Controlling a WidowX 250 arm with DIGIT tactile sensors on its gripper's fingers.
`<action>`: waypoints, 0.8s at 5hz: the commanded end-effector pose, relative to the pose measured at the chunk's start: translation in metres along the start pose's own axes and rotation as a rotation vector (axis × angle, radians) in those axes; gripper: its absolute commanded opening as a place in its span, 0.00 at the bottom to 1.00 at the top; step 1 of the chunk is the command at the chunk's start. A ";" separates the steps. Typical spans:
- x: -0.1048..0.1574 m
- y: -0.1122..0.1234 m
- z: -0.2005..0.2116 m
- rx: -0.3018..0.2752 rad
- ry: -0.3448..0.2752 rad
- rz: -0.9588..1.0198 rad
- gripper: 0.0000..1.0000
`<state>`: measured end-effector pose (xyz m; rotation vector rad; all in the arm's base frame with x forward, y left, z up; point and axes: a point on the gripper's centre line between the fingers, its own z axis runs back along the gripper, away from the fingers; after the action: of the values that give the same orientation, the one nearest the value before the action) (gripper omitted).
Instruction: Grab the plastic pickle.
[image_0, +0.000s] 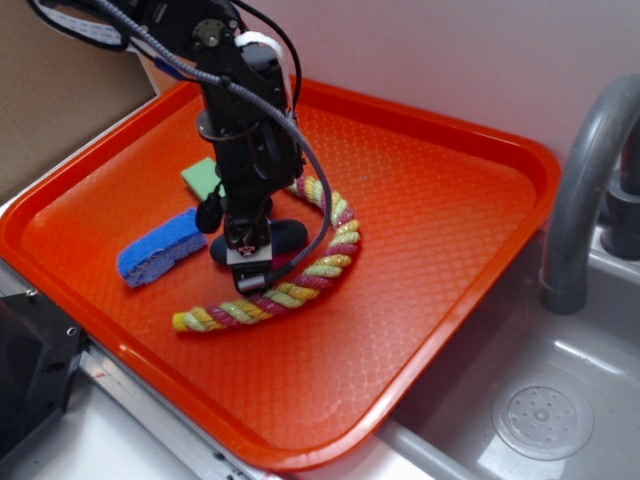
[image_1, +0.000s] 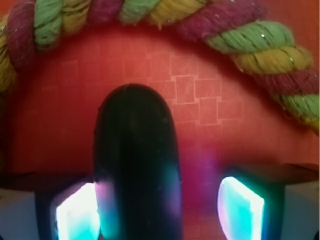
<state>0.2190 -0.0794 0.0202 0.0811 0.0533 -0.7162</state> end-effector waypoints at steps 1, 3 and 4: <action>0.001 -0.007 -0.002 -0.010 -0.032 -0.045 0.00; 0.002 -0.009 0.006 0.010 -0.044 -0.050 0.00; -0.003 0.001 0.044 0.063 -0.048 0.102 0.00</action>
<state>0.2151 -0.0731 0.0552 0.1292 0.0380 -0.6001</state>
